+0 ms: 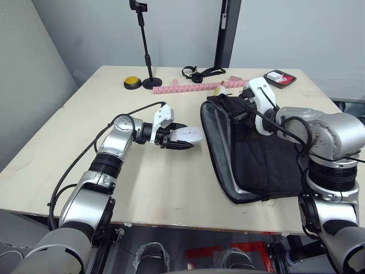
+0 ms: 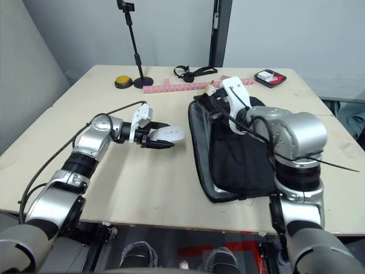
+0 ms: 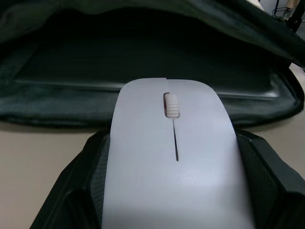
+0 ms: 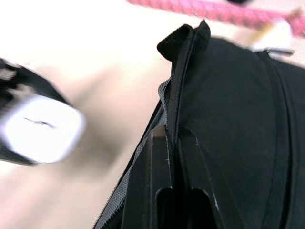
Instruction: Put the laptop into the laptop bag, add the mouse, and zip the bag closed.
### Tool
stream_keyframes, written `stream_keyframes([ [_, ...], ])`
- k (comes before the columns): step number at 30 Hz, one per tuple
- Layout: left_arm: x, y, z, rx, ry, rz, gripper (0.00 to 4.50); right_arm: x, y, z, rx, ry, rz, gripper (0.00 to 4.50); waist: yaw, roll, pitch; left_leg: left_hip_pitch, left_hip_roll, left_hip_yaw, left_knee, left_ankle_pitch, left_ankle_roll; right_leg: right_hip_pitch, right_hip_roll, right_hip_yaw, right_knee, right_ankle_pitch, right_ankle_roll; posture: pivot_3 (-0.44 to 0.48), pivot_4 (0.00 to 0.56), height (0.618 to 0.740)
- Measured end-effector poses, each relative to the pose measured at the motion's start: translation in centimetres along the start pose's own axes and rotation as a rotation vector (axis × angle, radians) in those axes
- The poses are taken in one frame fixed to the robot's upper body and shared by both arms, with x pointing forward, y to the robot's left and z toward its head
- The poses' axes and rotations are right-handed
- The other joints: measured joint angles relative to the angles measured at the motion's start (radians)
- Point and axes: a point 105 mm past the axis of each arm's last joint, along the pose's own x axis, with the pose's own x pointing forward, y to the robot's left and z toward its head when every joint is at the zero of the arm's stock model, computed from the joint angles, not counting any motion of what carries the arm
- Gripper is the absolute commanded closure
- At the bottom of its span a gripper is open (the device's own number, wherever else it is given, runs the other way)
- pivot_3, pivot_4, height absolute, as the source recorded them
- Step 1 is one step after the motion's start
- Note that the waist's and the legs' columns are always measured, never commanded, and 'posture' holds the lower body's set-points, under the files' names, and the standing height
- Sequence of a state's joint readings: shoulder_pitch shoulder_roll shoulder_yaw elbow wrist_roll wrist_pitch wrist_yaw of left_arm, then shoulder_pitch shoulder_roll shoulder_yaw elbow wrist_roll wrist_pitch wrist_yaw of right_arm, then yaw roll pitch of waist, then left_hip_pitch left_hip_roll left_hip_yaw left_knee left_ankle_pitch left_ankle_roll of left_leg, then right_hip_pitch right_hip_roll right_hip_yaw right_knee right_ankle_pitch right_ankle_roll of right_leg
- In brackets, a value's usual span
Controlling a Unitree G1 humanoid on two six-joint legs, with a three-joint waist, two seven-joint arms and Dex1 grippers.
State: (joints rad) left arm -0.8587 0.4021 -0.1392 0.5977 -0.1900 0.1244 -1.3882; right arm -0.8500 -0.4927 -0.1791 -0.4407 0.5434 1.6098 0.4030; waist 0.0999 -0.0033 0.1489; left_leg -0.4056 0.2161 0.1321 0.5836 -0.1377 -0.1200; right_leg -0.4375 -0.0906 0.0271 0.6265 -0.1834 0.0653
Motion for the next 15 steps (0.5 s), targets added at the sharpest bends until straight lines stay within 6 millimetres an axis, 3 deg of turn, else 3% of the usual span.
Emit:
stream_keyframes([
  [5,1.5,-0.1,-0.2,-0.016,-0.018,-0.022,1.62,-3.1,-0.5,3.0,-0.025,-0.114,0.058,4.44,0.017,0.0,0.0,0.0,-0.001,0.0,-0.001,0.0,0.001,0.0,0.0,0.0,-0.001,0.0,0.0,0.0,0.15,0.739],
  [15,7.8,0.0,1.2,0.041,-0.121,0.041,1.62,-2.7,-0.2,2.4,0.001,-0.101,0.089,4.44,0.037,0.0,0.0,0.0,-0.002,0.0,0.001,0.001,0.002,0.002,-0.002,0.0,-0.001,0.0,-0.001,0.0,0.15,0.739],
])
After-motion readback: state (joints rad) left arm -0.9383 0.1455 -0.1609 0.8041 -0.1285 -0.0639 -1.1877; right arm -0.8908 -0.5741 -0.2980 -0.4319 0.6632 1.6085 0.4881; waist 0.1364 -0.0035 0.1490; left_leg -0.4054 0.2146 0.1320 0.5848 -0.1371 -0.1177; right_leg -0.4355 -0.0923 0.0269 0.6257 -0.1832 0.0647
